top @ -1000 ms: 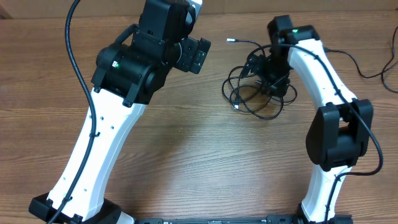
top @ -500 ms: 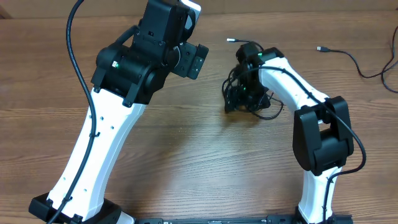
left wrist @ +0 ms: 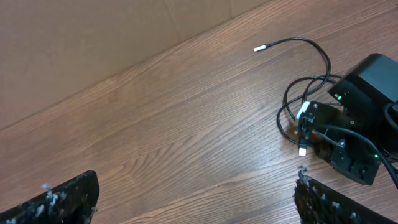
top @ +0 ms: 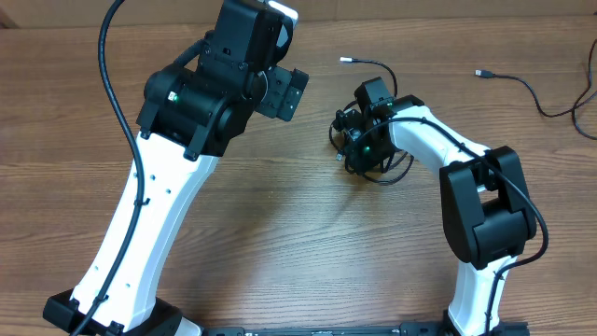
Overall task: Untangle cables
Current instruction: 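Reach the right gripper down to the black cable coil and grasp it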
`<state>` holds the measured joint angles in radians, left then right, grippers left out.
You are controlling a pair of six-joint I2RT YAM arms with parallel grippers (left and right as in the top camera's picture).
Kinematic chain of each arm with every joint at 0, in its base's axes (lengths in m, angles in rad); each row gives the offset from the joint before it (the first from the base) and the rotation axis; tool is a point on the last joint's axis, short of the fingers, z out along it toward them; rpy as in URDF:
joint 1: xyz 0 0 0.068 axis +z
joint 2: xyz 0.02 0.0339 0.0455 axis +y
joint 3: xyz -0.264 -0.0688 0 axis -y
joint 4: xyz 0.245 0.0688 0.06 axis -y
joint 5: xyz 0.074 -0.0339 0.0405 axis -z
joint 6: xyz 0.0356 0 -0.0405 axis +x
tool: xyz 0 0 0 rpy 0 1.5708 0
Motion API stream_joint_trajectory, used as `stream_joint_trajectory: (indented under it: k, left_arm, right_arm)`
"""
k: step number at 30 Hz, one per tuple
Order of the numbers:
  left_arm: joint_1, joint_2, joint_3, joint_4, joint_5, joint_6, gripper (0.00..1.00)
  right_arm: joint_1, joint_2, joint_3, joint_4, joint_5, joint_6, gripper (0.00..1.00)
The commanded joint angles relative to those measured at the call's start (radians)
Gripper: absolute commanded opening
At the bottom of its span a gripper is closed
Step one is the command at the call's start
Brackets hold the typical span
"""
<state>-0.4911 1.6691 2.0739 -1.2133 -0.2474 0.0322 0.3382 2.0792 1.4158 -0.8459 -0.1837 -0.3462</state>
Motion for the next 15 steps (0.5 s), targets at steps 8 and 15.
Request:
stream_joint_trajectory:
  k: [8, 15]
  left_arm:
    - [-0.005, -0.015, 0.010, -0.002, -0.026, -0.002, 1.00]
    - [-0.005, -0.015, 0.010, -0.001, -0.026, -0.002, 1.00]
  right_arm:
    - [0.003, -0.023, 0.281, -0.269, -0.053, 0.160, 0.04]
    - [0.002, -0.082, 0.771, -0.490, -0.057, 0.224, 0.04]
